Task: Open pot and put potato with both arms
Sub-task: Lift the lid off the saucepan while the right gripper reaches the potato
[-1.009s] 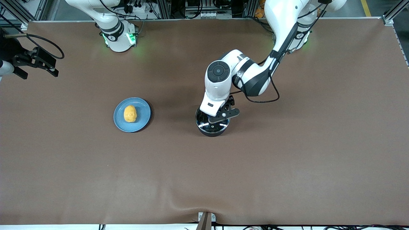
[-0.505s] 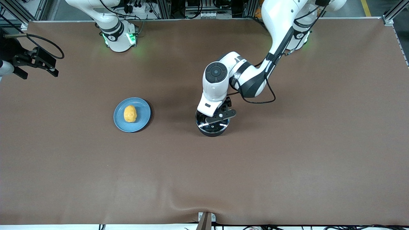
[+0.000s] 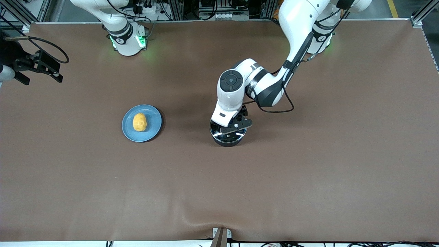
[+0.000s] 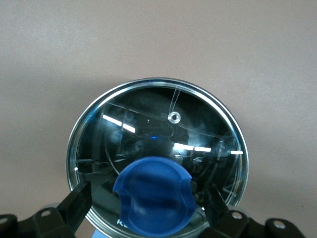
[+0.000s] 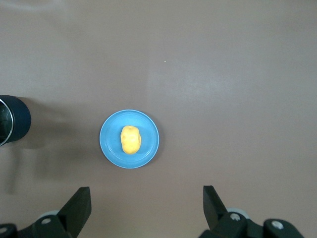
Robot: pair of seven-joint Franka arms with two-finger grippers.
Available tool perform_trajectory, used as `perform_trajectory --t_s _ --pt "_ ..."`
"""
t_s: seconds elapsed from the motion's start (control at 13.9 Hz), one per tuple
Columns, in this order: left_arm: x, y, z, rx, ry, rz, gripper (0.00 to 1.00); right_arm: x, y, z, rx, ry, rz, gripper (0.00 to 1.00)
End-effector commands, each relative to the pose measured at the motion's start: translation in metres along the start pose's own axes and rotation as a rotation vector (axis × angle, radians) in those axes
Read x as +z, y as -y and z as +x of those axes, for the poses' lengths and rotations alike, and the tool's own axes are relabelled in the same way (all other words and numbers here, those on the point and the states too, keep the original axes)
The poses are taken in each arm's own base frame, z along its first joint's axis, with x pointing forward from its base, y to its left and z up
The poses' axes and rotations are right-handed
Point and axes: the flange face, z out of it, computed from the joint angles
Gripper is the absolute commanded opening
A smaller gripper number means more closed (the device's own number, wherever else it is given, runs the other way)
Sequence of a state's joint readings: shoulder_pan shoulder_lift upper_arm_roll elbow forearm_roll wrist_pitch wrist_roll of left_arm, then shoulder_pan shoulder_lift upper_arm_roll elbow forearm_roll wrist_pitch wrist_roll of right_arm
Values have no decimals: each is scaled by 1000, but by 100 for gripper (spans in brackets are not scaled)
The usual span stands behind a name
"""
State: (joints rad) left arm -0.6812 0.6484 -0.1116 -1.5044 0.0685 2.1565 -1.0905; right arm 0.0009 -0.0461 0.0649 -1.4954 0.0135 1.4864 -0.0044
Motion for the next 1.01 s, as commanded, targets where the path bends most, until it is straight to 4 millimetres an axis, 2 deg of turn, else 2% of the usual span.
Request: perform_trajectory --t_s 0.0,0.07,0.14,0.22,0.43,0.58,0.94 --pt "-1 -6 1 2 -29 -2 100 -2 -2 1 -7 0 8 100" --pt "-1 -6 1 0 -28 -2 88 -2 -1 1 -9 2 8 100" --pt "0 -5 2 -6 -22 -5 66 -2 -1 1 -9 2 8 100" --pt "1 -5 3 -7 -21 -4 55 -2 -1 1 -9 2 8 100" --pt "-2 -6 5 -9 -30 -21 29 -2 -1 1 -9 0 8 100" --pt "-10 -3 10 -16 -36 -30 27 -2 -1 1 -9 2 8 100" --pt "-85 21 32 -59 -67 -45 27 -1 -2 1 -7 0 8 100"
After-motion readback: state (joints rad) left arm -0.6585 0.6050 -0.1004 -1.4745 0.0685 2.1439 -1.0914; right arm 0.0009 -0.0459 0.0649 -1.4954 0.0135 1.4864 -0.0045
